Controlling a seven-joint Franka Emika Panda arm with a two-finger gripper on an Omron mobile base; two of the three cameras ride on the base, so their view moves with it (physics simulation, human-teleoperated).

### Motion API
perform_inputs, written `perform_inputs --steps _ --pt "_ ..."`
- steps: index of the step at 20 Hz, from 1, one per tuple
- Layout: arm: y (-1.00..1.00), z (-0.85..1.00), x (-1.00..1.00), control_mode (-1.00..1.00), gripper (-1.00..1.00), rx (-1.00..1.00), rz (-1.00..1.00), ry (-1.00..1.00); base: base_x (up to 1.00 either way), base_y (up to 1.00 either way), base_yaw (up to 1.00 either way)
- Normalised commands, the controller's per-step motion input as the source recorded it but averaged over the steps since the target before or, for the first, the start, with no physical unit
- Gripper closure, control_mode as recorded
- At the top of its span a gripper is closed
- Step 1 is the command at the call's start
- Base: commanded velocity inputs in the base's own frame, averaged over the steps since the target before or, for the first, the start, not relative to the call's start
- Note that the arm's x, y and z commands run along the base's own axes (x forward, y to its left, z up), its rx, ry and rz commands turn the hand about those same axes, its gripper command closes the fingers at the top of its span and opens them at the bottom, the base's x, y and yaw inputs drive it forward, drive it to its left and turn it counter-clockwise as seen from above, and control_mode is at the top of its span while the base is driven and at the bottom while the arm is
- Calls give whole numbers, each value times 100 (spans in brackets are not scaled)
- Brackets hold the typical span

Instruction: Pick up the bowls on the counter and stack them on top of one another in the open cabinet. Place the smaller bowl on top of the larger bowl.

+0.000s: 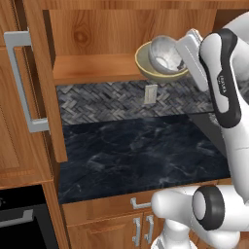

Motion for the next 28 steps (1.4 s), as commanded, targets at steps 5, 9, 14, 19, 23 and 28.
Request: perform_inputs --steps 5,9,14,19,23,28 --pt "0 0 34 -100 100 9 -2 0 0 0 0" --pt "0 0 33 -100 100 8 -3 0 0 0 0" --pt "0 0 32 -100 100 6 -4 0 0 0 0" --pt "0 0 32 -100 100 1 -6 2 0 0 0" --pt "0 0 35 -100 100 0 -6 3 0 0 0" --pt "0 0 36 -100 100 0 -6 3 0 0 0"
